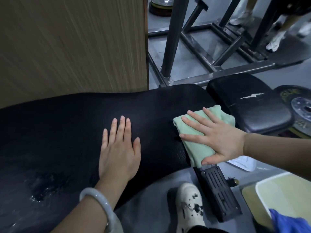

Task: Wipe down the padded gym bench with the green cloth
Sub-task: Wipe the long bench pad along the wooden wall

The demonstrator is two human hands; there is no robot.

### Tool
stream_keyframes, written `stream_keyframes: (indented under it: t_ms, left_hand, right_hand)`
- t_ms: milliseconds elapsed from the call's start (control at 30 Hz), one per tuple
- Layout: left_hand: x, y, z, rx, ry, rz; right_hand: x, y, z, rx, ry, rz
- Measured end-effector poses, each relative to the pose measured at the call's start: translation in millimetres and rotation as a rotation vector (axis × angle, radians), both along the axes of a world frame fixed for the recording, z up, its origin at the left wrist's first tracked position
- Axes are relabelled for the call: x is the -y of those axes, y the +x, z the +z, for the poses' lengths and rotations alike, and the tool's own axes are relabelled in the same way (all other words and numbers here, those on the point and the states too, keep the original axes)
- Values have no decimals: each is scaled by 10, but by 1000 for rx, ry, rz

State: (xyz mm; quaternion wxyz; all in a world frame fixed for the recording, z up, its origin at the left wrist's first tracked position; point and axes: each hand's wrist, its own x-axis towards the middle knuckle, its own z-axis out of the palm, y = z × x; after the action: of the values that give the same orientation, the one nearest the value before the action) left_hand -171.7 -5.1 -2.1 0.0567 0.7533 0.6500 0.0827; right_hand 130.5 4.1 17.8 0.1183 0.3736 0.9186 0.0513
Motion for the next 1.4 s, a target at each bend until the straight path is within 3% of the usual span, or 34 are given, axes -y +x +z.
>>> stream_keyframes:
  t_ms: [800,900,1067,1167,1300,1400]
  left_hand:
    - [-13,-8,-7,15,-11,-21]
    - [-29,-11,-15,-7,-20,-10]
    - [-36,-28,-60,-10,-1,-29]
    - [-41,-28,-80,-11,1,-31]
    - [-43,-20,-43,10,-15,-21]
    - [-36,-8,-10,15,-27,-13]
  right_hand:
    - [496,-1582,-68,-395,-7,-913]
    - [375,-1429,41,-404,34,-708]
    - [187,-1182,-14,-235,-94,-33]
    - [195,-1130,-33,-196,-30,20]
    - [247,-1068,-15,-246,-25,-105]
    - [229,-871,-9,-200,-37,117]
